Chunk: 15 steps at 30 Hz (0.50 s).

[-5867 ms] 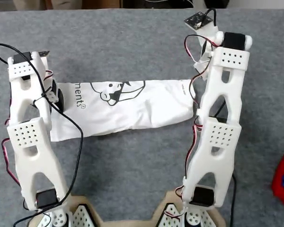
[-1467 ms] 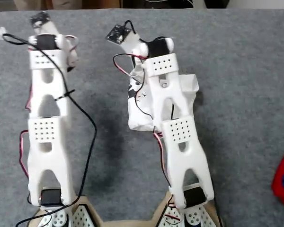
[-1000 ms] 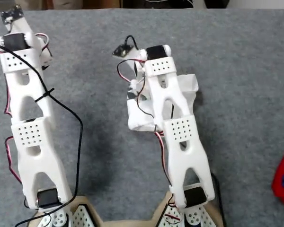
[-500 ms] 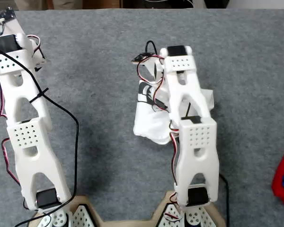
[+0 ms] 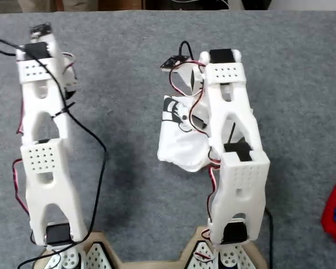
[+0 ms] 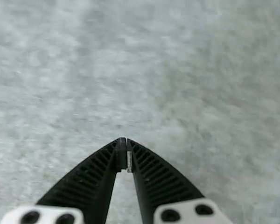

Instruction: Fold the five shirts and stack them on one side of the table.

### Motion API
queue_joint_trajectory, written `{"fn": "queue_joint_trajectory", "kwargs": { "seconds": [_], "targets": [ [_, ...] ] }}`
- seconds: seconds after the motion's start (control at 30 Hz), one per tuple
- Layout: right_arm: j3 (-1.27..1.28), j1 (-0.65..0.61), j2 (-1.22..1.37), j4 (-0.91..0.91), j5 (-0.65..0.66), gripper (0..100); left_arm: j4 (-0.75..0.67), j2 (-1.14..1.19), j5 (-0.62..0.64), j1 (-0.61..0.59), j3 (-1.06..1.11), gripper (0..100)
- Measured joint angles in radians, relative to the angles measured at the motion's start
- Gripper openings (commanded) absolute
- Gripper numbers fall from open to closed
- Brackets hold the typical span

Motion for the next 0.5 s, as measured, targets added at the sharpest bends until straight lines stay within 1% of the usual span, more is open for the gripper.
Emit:
{"fn": "queue_joint_trajectory", "kwargs": {
  "seconds": [0.23, 0.37, 0.5],
  "targets": [
    [0.114, 0.037, -0.068, 0.0, 0.029, 0.6, 0.0, -0.083, 0.0, 0.141, 0.026, 2],
    [0.189, 0.048, -0.114, -0.003, 0.043, 0.6, 0.0, -0.089, -0.002, 0.199, 0.061, 2],
    [0.293, 0.069, -0.173, -0.058, 0.052, 0.6, 0.0, -0.089, -0.002, 0.239, 0.104, 2]
  ]
}}
